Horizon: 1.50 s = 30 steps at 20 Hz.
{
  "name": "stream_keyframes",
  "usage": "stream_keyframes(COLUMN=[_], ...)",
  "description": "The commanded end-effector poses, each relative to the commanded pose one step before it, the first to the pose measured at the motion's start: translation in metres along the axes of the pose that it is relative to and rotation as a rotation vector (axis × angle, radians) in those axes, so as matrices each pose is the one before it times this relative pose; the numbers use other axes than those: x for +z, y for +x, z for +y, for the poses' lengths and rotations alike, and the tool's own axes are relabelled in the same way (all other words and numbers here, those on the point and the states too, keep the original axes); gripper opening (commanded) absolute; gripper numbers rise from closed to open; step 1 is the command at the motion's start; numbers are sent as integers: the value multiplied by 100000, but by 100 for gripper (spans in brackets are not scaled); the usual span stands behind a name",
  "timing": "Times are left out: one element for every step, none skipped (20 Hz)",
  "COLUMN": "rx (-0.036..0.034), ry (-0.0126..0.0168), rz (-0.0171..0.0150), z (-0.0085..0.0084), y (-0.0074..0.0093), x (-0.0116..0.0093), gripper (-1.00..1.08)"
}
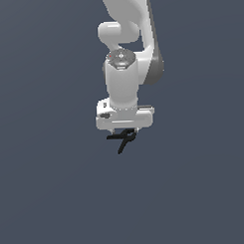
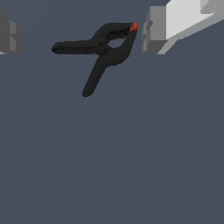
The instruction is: Pick up the object and move it to a goal position.
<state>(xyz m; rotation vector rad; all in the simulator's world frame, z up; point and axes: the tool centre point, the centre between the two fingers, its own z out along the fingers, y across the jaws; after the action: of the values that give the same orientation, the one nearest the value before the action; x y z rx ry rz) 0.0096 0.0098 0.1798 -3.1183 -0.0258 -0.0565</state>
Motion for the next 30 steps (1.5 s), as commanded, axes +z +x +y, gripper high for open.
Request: stream_keyframes(rx=[0, -66, -149, -266, -382, -476, -578, -522, -424, -308, -191, -96, 0, 191, 284, 425, 560, 693, 816, 945, 1077, 1200, 1325, 1460, 1586, 1713, 1847, 1981, 2115, 2253], ry=[0, -19, -41, -73, -103, -126, -150, -131, -102, -70, -39, -16, 0, 38, 22, 10, 11, 16, 20, 24, 27, 28, 29, 28, 27, 26, 24, 21, 17, 12], rz=[0, 5, 10, 18, 26, 31, 36, 31, 25, 17, 10, 5, 0, -10, -14, -20, -26, -32, -38, -44, -51, -56, -62, -69, -74, -80, -86, -92, -97, -102], z=[1, 12, 67, 96, 125, 169, 194, 173, 125, 90, 57, 10, -35, -9, -26, -10, -11, -16, -24, -29, -31, -36, -36, -37, -38, -37, -38, -37, -36, -33], y=[0, -5, -13, -23, -32, -41, -49, -44, -33, -22, -12, -2, 5, 5, -7, -25, -35, -42, -48, -55, -62, -70, -78, -88, -97, -106, -115, -125, -135, -145], x=[0, 4, 16, 25, 33, 42, 48, 41, 28, 18, 8, -1, -6, 0, 22, 52, 71, 85, 98, 112, 126, 141, 155, 171, 186, 199, 214, 228, 242, 257], gripper=[100, 100, 100, 100, 100, 100, 100, 100, 100, 100, 100, 100, 100, 100, 100, 100, 100, 100, 100, 100, 100, 100, 100, 100, 100, 100, 100, 100, 100, 100])
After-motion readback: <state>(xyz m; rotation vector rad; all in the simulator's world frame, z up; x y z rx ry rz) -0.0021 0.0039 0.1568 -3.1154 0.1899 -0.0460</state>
